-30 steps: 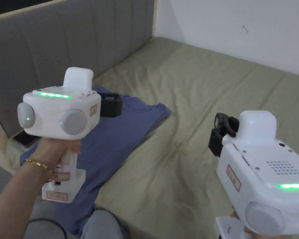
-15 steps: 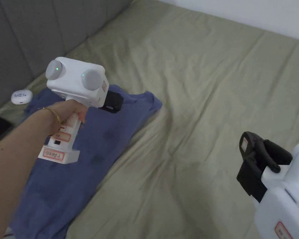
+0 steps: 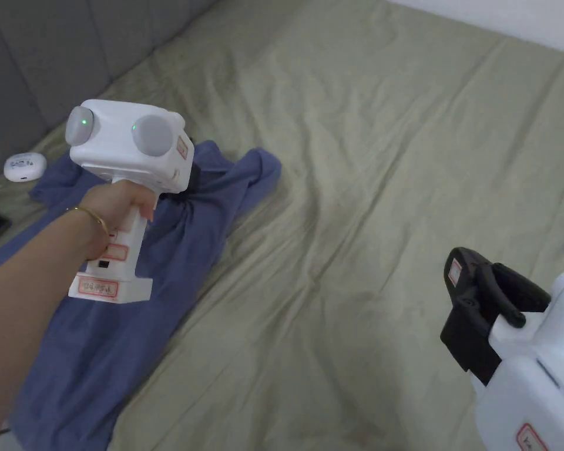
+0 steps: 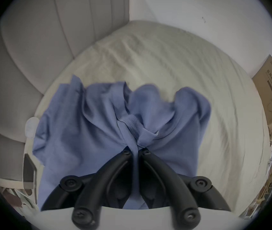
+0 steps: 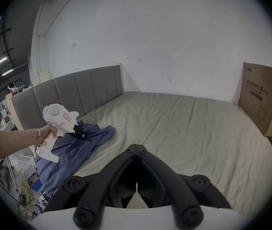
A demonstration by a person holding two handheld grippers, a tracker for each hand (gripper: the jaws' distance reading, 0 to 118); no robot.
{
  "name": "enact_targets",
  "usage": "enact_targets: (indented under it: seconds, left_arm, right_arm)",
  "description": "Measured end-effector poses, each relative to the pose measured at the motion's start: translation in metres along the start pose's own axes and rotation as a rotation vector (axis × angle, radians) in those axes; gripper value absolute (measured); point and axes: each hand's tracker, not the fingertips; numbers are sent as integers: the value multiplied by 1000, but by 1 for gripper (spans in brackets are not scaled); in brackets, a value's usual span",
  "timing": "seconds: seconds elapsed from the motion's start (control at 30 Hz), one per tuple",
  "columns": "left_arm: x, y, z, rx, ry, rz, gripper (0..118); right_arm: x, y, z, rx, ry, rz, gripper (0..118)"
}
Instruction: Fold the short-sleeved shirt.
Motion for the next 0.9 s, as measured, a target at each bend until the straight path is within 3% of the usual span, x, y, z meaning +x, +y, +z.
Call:
enact_targets:
  seconds: [0.17, 0.33, 0.47, 0.63, 0.8, 0.9]
  left_arm:
    - [-7, -9, 72, 130, -62, 109, 4]
    - [-9, -26, 172, 355, -40, 125, 4]
    - [-12, -34, 259, 501, -119, 162, 4]
    - [7, -30, 367, 700, -162, 67, 4]
    - [40, -19, 458, 852, -309, 70, 4]
    - [70, -10, 502, 933, -300, -17, 4]
  right_arm:
    - [2, 6, 34, 23, -15, 11, 0]
    - [6, 7, 82, 85, -48, -11, 0]
    - [11, 3, 117, 114, -65, -34, 0]
    - [20, 0, 161, 171, -101, -40, 0]
    - [34, 1, 199, 218, -150, -38, 0]
    - [44, 4, 219, 243, -194, -37, 0]
